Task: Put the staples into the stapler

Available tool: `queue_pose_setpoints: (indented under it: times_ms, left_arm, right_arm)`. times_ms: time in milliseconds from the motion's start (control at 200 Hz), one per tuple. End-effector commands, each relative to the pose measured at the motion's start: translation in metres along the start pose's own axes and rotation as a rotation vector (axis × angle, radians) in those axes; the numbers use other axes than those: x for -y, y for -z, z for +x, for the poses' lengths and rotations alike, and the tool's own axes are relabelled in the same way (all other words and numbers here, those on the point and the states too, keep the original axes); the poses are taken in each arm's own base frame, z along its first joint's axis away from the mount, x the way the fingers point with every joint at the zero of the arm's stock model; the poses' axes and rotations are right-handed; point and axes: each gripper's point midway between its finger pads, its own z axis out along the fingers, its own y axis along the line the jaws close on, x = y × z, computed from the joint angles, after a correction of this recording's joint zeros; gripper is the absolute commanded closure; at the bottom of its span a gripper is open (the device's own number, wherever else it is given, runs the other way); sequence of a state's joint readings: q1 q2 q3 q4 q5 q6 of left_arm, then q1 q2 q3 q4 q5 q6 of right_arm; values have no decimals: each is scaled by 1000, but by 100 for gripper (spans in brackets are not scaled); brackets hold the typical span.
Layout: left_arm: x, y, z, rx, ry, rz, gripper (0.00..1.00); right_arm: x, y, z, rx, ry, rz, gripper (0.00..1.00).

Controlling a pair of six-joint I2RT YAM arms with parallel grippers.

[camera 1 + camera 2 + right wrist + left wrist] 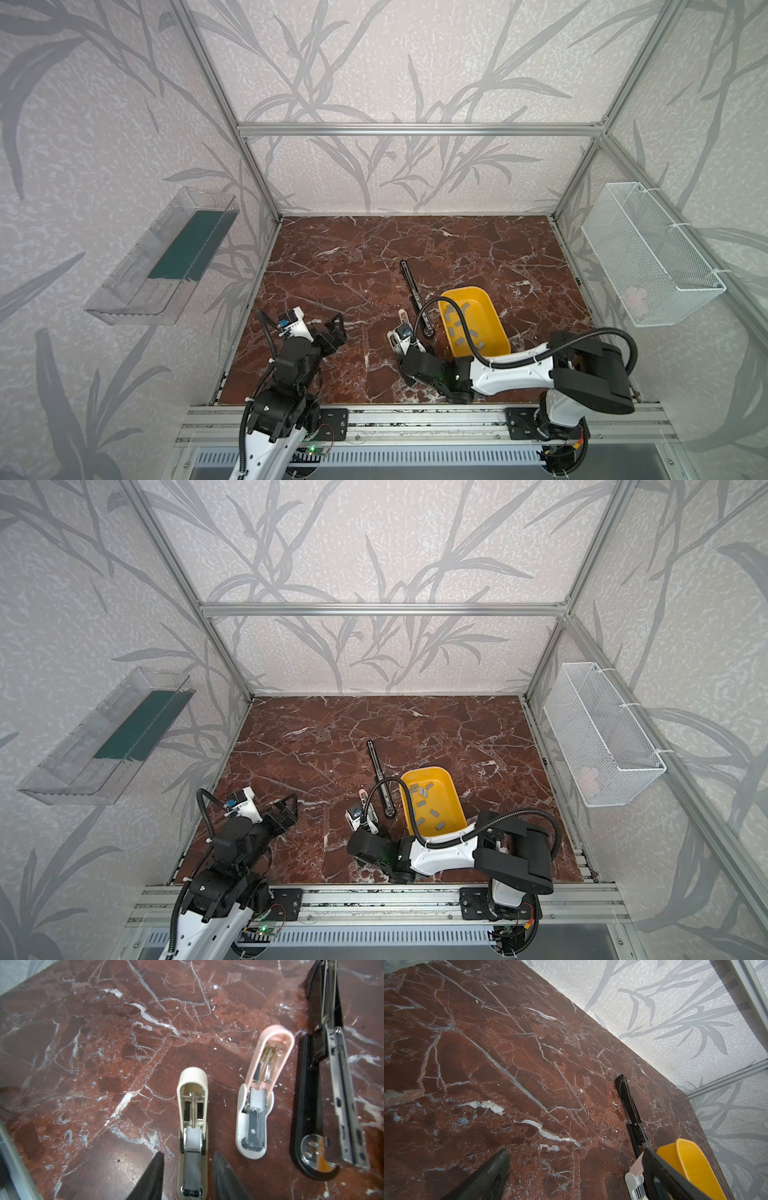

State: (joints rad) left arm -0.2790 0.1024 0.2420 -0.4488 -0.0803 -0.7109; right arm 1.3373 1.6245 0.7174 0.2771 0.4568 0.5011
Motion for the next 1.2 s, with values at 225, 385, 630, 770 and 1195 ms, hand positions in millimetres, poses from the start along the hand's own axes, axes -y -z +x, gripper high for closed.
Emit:
queue_pose_setpoints:
  times_ms: [225, 385, 630, 770, 1195]
  left_arm:
    - [55, -25, -38, 91, 187, 205, 1]
    - [58, -46, -58, 135, 167, 137, 1]
    - [35, -68, -33, 99, 3, 52, 3]
    - [38, -66, -38, 117, -22, 61, 3]
    - [32, -65, -37, 134, -20, 47, 3]
  right_arm:
    - [52, 79, -86, 333, 72, 139, 1]
    - [94, 94, -102, 281, -22, 147, 1]
    - [146, 101, -108, 250, -139, 250, 1]
    - [156, 100, -108, 248, -168, 313, 1]
    - [159, 110, -115, 251, -117, 321, 1]
